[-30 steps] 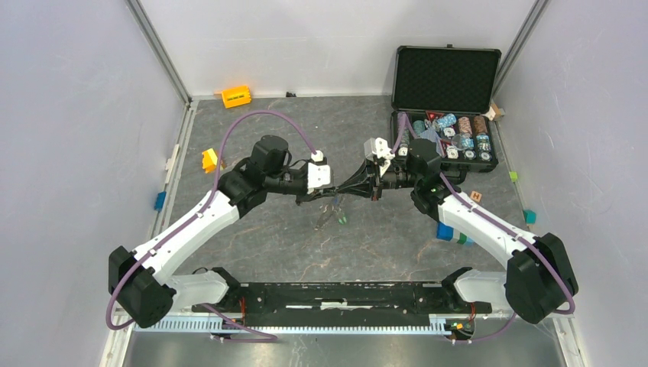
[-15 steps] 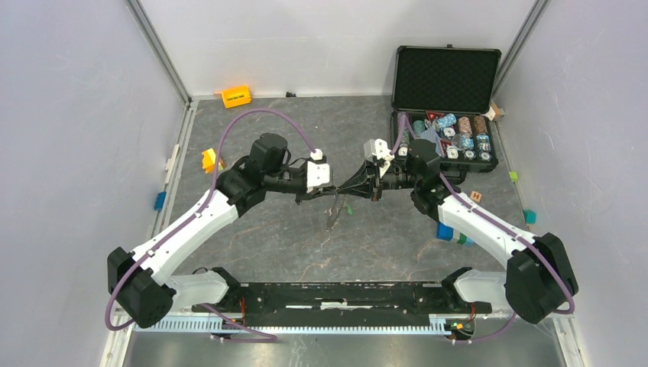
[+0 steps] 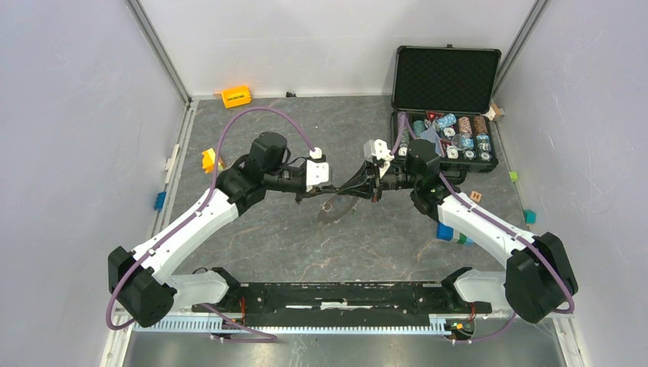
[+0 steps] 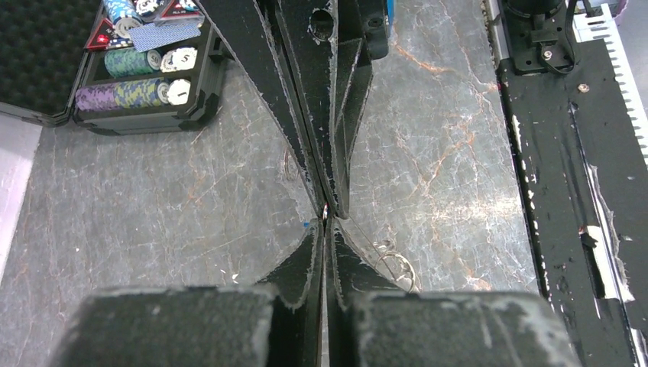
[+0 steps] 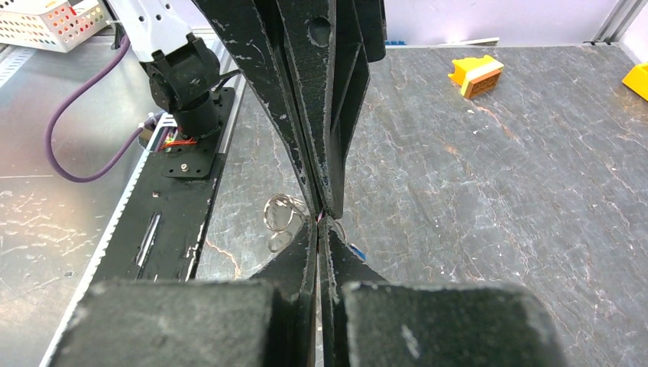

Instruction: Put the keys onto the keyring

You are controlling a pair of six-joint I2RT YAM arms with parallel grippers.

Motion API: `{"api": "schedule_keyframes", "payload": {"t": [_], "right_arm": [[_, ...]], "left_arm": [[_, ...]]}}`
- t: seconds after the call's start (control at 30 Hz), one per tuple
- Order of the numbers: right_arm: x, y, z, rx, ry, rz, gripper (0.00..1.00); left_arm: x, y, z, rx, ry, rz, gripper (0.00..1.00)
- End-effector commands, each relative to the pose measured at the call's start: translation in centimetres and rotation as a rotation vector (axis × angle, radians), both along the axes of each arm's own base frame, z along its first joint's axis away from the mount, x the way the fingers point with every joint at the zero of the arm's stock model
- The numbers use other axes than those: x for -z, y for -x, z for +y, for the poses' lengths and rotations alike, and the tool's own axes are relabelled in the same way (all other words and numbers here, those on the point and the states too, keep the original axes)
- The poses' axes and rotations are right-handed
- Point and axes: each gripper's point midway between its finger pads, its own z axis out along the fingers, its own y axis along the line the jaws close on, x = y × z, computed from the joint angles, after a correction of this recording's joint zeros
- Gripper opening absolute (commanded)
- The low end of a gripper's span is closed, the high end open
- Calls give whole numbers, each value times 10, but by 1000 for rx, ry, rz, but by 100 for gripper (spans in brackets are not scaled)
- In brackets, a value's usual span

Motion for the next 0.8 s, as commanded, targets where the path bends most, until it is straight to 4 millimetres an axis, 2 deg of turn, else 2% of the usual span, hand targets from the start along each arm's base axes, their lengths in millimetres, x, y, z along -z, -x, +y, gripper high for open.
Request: {"api": "schedule_keyframes", "payload": {"t": [0.0,0.17,0.33,0.53,0.7,0.77], "right_arm": [[-9,-4,0,10,-26,-51,0],[-2,-18,-3,86,23,-83,0],[3,-26,-4,129,66,-107,5],[7,-28,-4,142,94,-125,14],[5,-27,-1,133,96,-130,14],[3,-25,1,119,95,-131,10]], "left_arm": [[-13,7,-5,32,38,20,2],[-18,7,-1,1,32,29,2],[-18,5,0,-23,9,43,2],[-17,4,-1,-38,-2,47,2],[-16,3,-1,-46,-11,48,2],[-14,3,-1,-46,-15,53,2]]}}
